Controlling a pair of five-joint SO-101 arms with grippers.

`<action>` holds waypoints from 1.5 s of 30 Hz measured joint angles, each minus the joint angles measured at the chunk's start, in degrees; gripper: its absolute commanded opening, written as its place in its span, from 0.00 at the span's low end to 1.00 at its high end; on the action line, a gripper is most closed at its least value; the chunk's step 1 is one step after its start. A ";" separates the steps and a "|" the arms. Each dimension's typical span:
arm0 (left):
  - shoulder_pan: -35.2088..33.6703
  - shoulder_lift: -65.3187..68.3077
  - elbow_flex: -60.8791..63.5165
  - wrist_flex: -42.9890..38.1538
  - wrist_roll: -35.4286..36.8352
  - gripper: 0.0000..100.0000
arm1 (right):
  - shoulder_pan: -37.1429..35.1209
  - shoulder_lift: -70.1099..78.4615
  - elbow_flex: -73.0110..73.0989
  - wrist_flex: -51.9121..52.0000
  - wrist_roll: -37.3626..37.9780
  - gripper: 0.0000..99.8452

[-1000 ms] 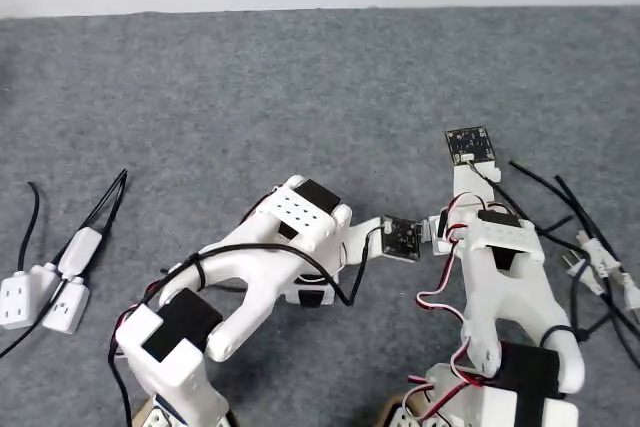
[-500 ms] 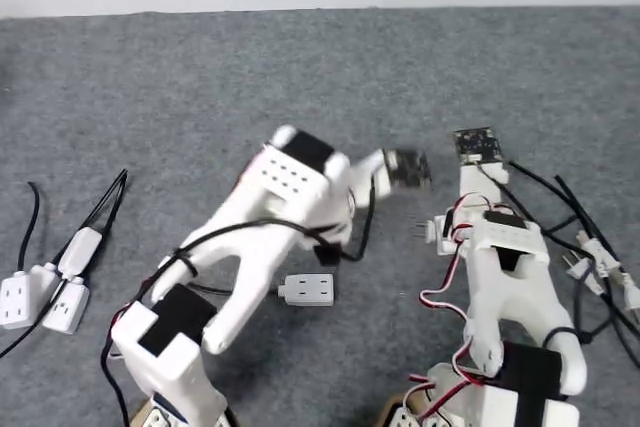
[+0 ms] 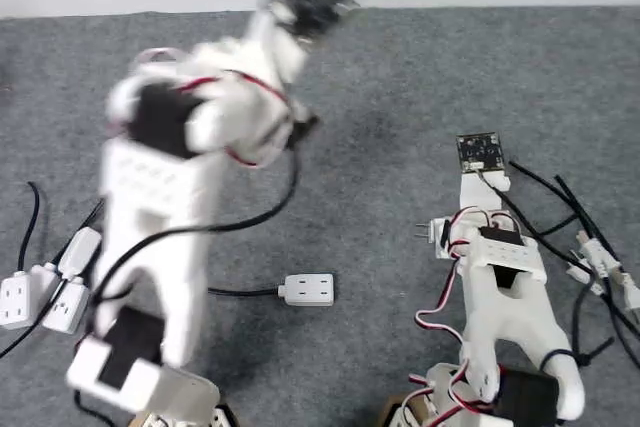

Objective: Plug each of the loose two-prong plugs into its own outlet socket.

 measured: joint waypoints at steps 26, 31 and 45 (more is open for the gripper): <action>-32.09 -44.31 83.78 -35.52 17.41 0.17 | -4.66 0.70 -37.27 45.10 32.53 0.15; -28.31 -50.64 99.43 -45.01 17.32 0.17 | -4.92 7.38 -40.44 49.23 39.03 0.15; -26.29 -60.66 117.71 -57.76 18.81 0.17 | -3.08 24.97 -46.07 54.86 74.02 0.15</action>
